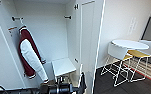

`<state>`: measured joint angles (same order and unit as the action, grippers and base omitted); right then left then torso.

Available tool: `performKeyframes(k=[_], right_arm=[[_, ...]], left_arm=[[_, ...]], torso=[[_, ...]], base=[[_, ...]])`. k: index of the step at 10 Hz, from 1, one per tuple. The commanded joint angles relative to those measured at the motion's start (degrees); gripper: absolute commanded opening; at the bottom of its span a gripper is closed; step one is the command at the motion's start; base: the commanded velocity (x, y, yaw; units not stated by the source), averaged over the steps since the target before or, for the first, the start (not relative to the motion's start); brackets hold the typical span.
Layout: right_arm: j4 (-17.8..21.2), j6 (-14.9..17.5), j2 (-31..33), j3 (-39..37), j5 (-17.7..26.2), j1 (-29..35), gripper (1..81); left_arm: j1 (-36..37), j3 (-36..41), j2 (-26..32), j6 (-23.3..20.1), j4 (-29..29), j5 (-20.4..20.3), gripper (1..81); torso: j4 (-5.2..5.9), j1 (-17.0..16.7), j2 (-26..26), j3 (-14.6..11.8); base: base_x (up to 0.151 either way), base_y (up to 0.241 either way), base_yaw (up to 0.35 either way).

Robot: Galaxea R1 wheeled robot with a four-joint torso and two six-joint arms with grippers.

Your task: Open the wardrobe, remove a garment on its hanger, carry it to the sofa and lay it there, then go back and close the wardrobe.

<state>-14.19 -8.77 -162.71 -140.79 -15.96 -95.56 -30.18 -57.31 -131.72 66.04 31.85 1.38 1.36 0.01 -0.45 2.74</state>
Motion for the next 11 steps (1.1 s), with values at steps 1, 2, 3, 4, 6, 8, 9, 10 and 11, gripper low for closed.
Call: performKeyframes(k=[1,2,3,4,6,8,9,10,11], right_arm=[[-0.1,0.1,0.8,-0.3,2.4,1.4,81.1],[0.0,0.1,0.6,-0.4,2.3,1.3,81.1],[0.0,0.0,0.4,-0.6,2.3,1.3,81.1],[0.0,0.0,0.3,-1.1,2.3,1.2,81.1],[0.0,0.0,-0.4,-2.1,2.2,1.1,81.1],[-0.1,0.0,-0.7,-2.2,2.2,1.1,81.1],[-0.1,0.0,-0.8,-2.2,2.3,1.0,81.1],[-0.1,0.0,-0.9,-2.2,2.3,1.1,81.1],[-0.2,0.0,-1.1,-2.2,2.3,1.0,81.1]], left_arm=[[7.8,3.3,0.3,-0.6,1.7,-2.7,1.0],[7.8,3.3,0.2,-0.6,1.8,-2.7,1.0],[7.8,3.3,0.1,-0.6,1.8,-2.7,1.0],[7.8,3.5,0.3,-0.7,1.8,-2.7,1.0],[7.8,4.0,0.1,-0.7,1.8,-2.7,1.0],[7.7,4.1,0.0,-0.7,1.8,-2.7,1.0],[7.6,4.2,-0.1,-0.7,1.8,-2.7,1.0],[7.6,4.5,-0.1,-0.8,1.8,-2.7,1.0],[7.5,4.7,-0.3,-0.8,2.0,-2.7,1.0]], torso=[[0.00,0.0,0.0,0.0],[0.00,0.0,0.0,0.0],[0.00,0.0,0.0,0.0],[0.00,0.0,0.0,0.0],[0.00,0.0,0.0,0.0],[0.00,0.0,0.0,0.0],[0.00,0.0,0.0,0.0],[0.00,0.0,0.0,0.0],[0.00,0.0,0.0,0.0]], base=[[0.000,0.000,-0.306],[0.000,0.000,-0.306],[0.000,0.000,-0.306],[0.000,0.000,-0.307],[0.000,0.000,-0.306],[0.000,0.000,-0.307],[0.000,0.000,-0.307],[0.000,0.000,-0.307],[0.000,0.000,-0.307]])
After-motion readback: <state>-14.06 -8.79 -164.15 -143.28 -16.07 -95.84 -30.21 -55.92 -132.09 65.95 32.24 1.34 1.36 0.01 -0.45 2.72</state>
